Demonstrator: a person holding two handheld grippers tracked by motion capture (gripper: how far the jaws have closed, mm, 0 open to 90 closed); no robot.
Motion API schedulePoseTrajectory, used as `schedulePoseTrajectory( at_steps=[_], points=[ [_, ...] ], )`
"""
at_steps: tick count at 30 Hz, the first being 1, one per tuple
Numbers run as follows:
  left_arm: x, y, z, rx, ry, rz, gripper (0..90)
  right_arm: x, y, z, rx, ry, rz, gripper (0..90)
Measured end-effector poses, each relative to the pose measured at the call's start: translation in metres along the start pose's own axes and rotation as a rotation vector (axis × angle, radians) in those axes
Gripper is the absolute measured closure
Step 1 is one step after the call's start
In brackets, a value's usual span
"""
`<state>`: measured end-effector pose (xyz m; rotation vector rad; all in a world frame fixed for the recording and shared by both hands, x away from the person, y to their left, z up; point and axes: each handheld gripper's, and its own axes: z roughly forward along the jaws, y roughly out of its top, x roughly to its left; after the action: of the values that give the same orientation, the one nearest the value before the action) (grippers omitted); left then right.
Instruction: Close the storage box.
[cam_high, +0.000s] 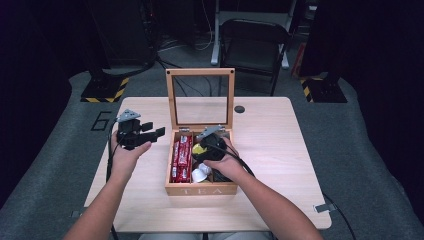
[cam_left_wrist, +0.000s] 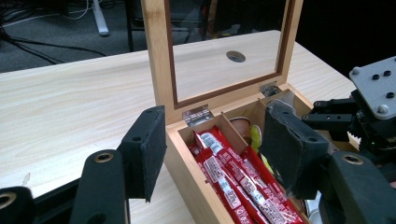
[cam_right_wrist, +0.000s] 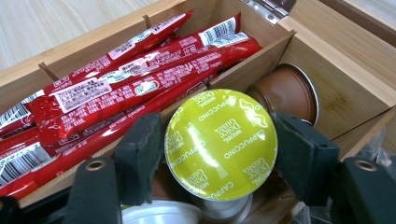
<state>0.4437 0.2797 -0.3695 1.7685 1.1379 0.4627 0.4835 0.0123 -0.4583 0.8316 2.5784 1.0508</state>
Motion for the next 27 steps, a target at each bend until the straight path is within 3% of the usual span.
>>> schedulePoseTrajectory(
  at_steps=[12, 27],
  points=[
    [0.001, 0.001, -0.001, -0.002, 0.002, -0.004, 40.1, -0.003, 0.000, 0.000, -0.011, 0.006, 0.011, 37.6],
    [0.000, 0.005, -0.003, -0.005, 0.008, 0.001, 40.1, -0.011, 0.010, -0.024, -0.038, 0.030, 0.042, 37.7]
  ],
)
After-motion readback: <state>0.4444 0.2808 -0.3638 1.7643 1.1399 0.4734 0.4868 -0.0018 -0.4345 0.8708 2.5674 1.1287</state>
